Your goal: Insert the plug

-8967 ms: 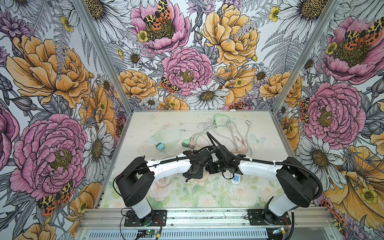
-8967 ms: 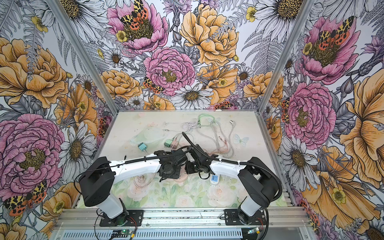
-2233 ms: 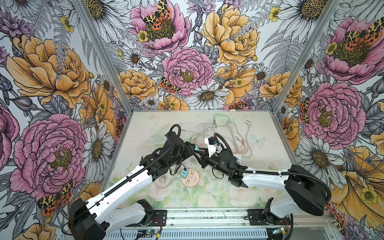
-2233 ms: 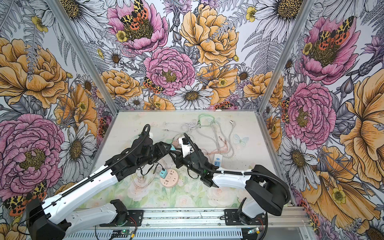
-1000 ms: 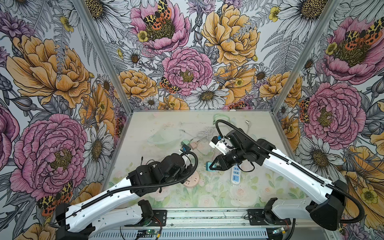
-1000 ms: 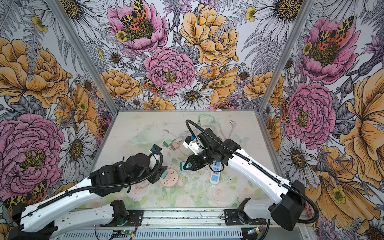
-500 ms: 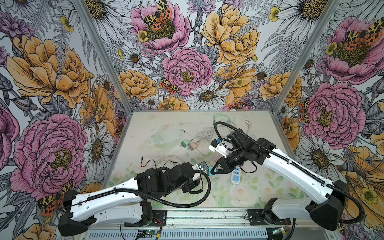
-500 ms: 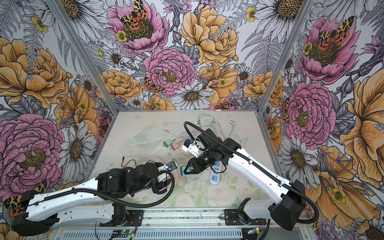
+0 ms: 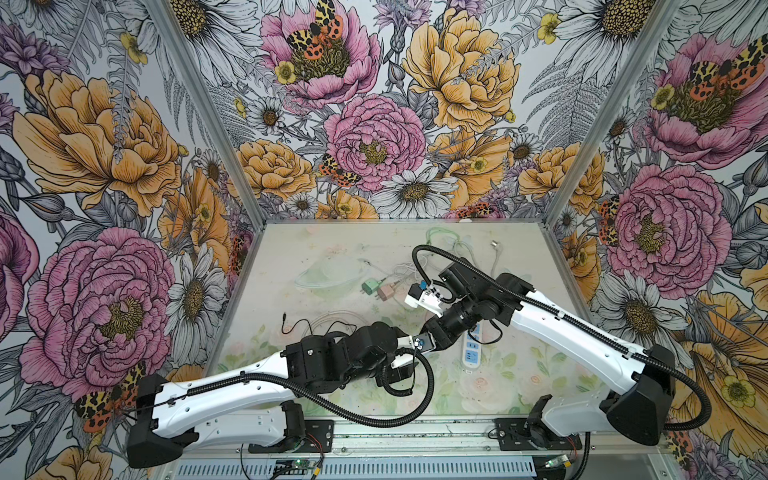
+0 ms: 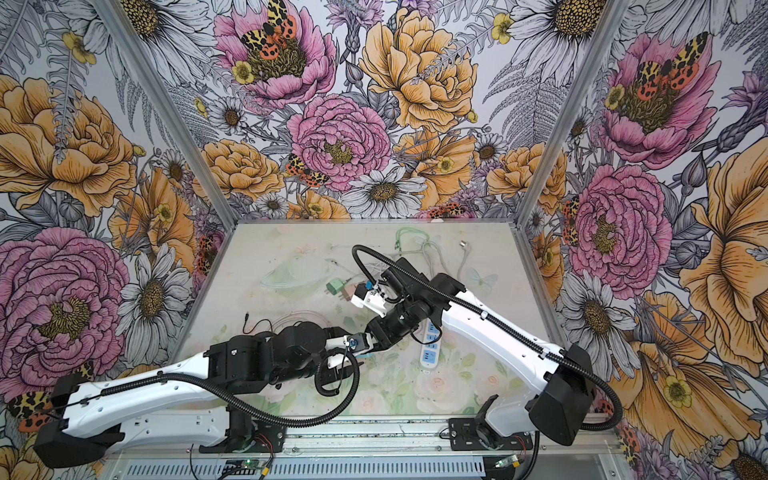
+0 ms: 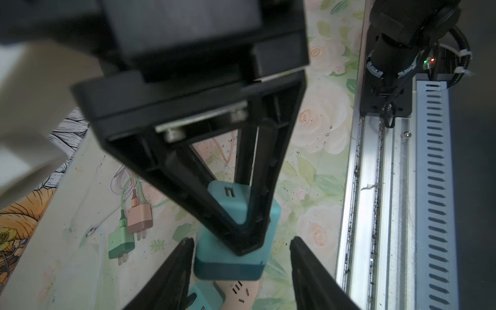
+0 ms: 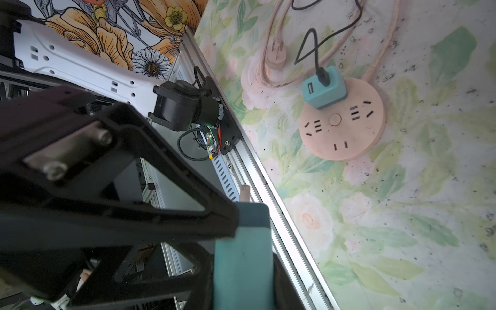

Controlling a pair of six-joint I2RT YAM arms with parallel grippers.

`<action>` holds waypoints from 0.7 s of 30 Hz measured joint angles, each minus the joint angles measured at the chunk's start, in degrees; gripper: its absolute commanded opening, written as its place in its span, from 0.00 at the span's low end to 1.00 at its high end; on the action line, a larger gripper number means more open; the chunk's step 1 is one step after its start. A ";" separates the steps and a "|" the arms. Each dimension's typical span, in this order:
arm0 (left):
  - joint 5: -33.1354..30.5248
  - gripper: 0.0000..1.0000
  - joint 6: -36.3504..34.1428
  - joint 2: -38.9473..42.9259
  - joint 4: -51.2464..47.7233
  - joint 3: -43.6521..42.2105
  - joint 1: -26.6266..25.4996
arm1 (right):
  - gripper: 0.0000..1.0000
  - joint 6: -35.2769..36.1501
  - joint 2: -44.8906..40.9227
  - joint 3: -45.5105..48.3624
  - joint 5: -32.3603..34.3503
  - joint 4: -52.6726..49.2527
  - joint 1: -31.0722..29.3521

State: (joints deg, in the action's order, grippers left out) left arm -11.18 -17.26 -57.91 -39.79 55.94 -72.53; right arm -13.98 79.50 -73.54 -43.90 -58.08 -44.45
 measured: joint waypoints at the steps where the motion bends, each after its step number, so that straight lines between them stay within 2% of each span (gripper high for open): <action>1: 0.37 0.60 -0.35 -0.31 0.42 0.00 0.00 | 0.00 -0.02 0.00 -0.17 0.02 -0.09 -0.24; 10: 1.55 0.59 -2.01 -2.34 2.40 0.04 0.00 | 0.00 -0.02 -0.02 -0.26 -0.63 -1.33 -0.28; 21: 1.62 0.52 -2.69 -0.35 3.04 -1.31 0.07 | 0.00 -0.02 -0.83 -0.28 -1.25 -1.49 -0.28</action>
State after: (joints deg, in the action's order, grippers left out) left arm -9.56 -19.94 -58.26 -36.75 54.63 -72.47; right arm -14.00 78.67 -73.82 -45.15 -59.57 -44.73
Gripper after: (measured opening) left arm 0.527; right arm 0.272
